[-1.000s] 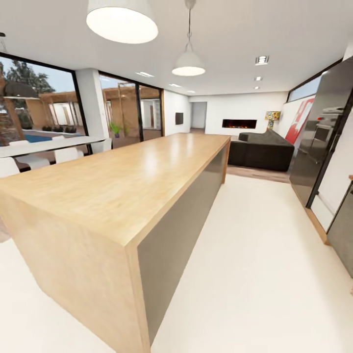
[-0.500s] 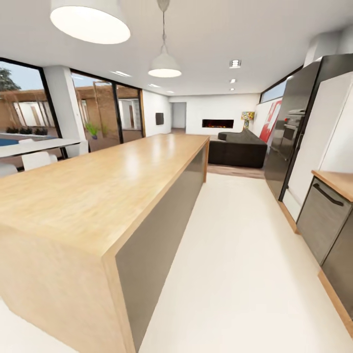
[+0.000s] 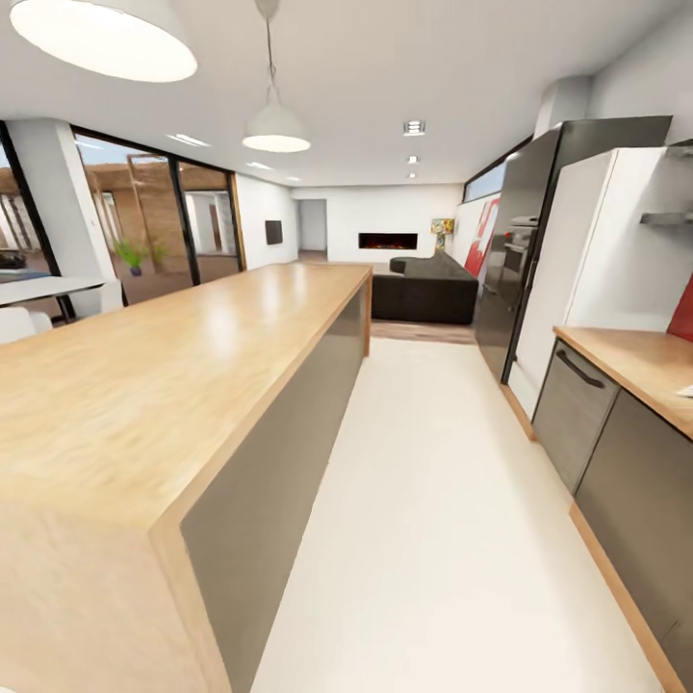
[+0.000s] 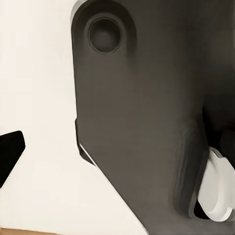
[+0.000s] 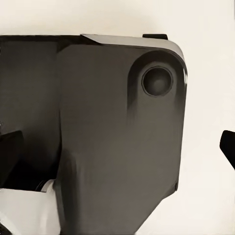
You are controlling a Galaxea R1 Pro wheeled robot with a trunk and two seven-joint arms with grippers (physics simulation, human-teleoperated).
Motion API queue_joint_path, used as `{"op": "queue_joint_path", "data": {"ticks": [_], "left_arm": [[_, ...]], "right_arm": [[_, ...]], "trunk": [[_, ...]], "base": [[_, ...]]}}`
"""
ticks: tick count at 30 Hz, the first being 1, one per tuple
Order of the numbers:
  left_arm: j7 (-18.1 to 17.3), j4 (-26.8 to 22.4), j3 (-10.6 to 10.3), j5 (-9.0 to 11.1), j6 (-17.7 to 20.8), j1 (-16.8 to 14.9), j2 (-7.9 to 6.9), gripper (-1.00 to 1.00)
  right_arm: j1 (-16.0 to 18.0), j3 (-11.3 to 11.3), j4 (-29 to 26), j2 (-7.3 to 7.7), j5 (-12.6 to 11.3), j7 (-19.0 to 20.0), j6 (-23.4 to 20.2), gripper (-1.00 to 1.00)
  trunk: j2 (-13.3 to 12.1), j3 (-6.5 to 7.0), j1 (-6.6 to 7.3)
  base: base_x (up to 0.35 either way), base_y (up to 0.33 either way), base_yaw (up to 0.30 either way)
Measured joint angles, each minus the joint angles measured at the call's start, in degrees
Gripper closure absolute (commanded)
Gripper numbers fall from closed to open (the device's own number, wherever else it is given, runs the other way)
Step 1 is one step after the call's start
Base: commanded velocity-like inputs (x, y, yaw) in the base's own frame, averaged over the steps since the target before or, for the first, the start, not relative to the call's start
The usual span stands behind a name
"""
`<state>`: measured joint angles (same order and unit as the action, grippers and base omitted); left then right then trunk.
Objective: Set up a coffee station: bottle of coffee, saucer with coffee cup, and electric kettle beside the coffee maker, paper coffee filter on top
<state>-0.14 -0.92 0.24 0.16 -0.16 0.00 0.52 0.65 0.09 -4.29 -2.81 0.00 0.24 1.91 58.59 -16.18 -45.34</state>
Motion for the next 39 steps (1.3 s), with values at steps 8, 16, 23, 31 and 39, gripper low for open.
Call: {"op": "queue_joint_path", "data": {"ticks": [8, 16, 23, 31, 39], "left_arm": [[0.1, 0.0, -0.1, 0.0, 0.0, 0.0, -0.08, -1.0], [0.0, 0.0, -0.1, 0.0, 0.0, 0.0, -0.08, -1.0], [0.0, 0.0, -0.1, 0.0, 0.0, 0.0, -0.08, -1.0], [0.0, 0.0, -0.1, 0.0, 0.0, 0.0, -0.02, -1.0], [0.1, 0.0, -0.1, 0.0, 0.0, 0.0, -0.01, -1.0]], "right_arm": [[0.0, 0.0, 0.0, 0.0, 0.0, 0.0, 0.0, -1.0], [0.0, 0.0, 0.0, 0.0, 0.0, 0.0, 0.0, -1.0], [0.0, 0.0, 0.0, 0.0, 0.0, 0.0, 0.0, -1.0], [0.0, 0.0, 0.0, 0.0, 0.0, 0.0, 0.0, -1.0], [0.0, 0.1, 0.0, 0.0, 0.1, 0.0, 0.0, -1.0]], "trunk": [[-3.2, 1.13, 1.76], [-6.4, 2.25, 3.52], [-9.2, 3.24, 5.06], [-12.4, 4.36, 6.81], [-15.7, 5.56, 8.57]], "base": [[0.0, 0.0, -0.266], [0.0, 0.0, -0.266], [0.0, 0.0, -0.266], [0.0, 0.0, -0.266], [0.0, 0.0, -0.17]]}}
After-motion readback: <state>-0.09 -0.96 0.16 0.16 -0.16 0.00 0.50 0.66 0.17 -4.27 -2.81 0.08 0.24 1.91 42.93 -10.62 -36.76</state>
